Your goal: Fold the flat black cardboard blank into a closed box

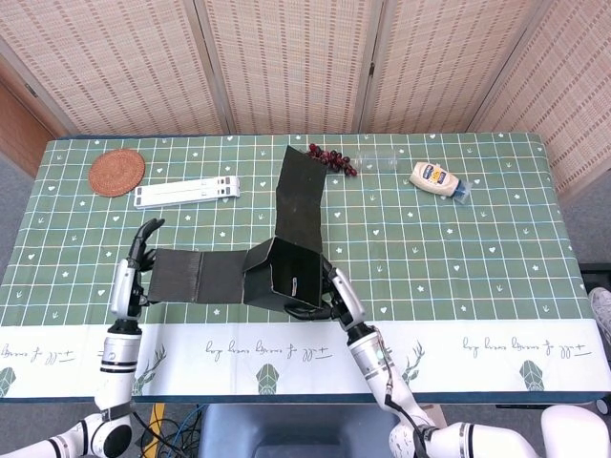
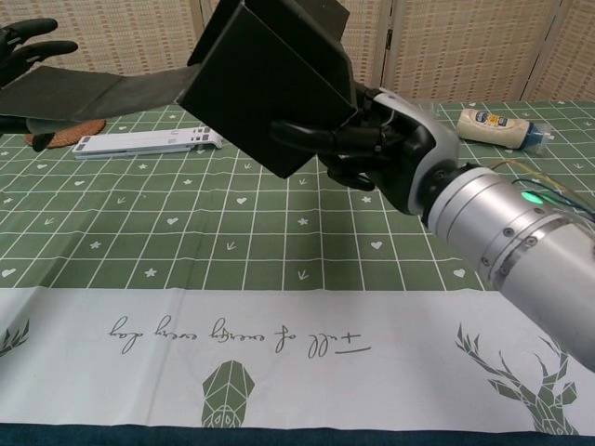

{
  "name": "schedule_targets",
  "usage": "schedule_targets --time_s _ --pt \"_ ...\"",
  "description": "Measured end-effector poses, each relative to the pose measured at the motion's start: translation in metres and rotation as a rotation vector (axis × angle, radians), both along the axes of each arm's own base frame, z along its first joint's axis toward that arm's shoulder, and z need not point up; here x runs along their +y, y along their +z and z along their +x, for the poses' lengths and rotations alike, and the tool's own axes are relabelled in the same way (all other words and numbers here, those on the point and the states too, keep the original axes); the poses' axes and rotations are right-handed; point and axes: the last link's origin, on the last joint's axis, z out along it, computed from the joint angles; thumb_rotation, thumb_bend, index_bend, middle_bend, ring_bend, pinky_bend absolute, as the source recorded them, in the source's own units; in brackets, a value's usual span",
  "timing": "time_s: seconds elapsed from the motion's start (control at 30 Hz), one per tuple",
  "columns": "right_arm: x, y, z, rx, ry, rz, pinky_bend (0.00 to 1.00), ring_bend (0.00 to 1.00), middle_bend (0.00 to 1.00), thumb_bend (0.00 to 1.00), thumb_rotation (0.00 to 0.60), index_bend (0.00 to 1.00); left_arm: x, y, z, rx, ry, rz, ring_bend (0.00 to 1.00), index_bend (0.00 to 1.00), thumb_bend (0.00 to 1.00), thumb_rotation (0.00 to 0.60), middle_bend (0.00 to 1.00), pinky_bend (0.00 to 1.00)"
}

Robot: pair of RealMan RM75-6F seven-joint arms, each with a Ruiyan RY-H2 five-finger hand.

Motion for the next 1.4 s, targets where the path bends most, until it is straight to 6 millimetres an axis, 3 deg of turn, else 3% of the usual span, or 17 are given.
schedule_targets --time_s 0.7,1.4 --pt "0.012 -0.024 0.016 0.101 0.033 0.017 1.0 0.84 0.44 0.38 0.6 0.36 -0.008 0.026 0.021 -0.044 -0.078 -0.018 0.5 0.08 0.11 0.6 0.14 0.78" --pt "-0.006 -0.034 0.01 0.319 0.044 0.076 1.0 0.84 0.44 0.38 0.6 0.36 0.006 -0.002 0.01 0.32 -0.217 0.041 0.5 0.23 0.11 0.6 0.15 0.78"
